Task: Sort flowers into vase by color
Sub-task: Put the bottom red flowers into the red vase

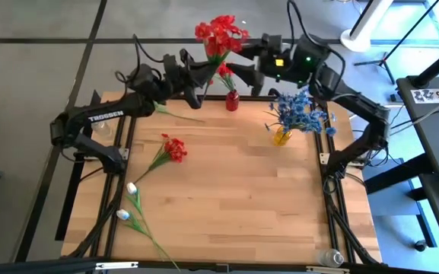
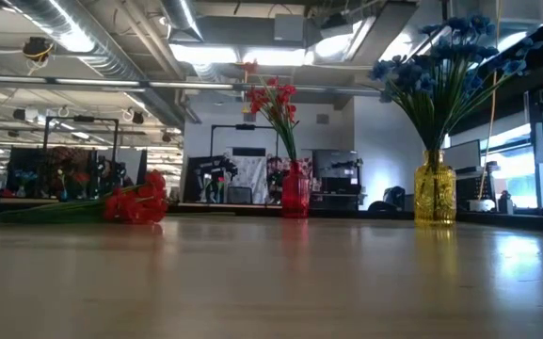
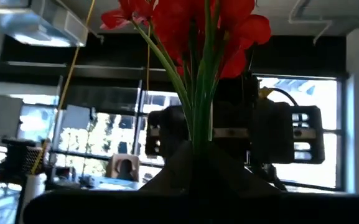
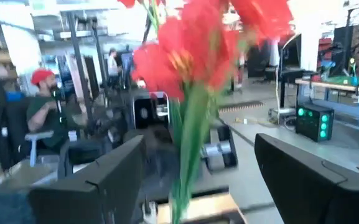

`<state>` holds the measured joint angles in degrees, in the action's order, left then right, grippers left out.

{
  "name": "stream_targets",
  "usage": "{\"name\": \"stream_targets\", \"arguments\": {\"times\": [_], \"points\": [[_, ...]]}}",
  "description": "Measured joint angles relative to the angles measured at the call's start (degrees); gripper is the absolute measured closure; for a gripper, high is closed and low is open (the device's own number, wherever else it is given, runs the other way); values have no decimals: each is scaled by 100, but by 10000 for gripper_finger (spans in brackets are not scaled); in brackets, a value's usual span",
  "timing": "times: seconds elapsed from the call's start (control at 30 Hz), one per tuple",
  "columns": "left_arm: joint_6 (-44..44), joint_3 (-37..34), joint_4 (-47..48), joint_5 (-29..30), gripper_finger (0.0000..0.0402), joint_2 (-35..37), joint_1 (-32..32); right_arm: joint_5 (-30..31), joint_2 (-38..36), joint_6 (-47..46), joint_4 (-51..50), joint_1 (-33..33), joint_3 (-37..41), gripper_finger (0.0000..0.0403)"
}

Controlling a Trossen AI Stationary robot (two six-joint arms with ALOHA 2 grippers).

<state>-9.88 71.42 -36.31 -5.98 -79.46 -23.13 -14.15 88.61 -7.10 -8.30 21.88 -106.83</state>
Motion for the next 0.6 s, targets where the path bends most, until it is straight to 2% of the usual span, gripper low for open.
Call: {"name": "stream_targets", "arguments": {"times": [0.23,0.33,0.47,0.6], "points": [[-212,0,106,-457,385,8,-18,-460,579,-919,1010,-36,-3,106],[-322,0,187,-686,384,4,-27,-489,714,-1061,1323,-84,0,122],[-345,0,195,-716,370,4,-23,-493,757,-1064,1482,-95,-4,180],[-329,1,219,-729,352,4,-56,-490,771,-1064,1416,-84,-2,269]]}}
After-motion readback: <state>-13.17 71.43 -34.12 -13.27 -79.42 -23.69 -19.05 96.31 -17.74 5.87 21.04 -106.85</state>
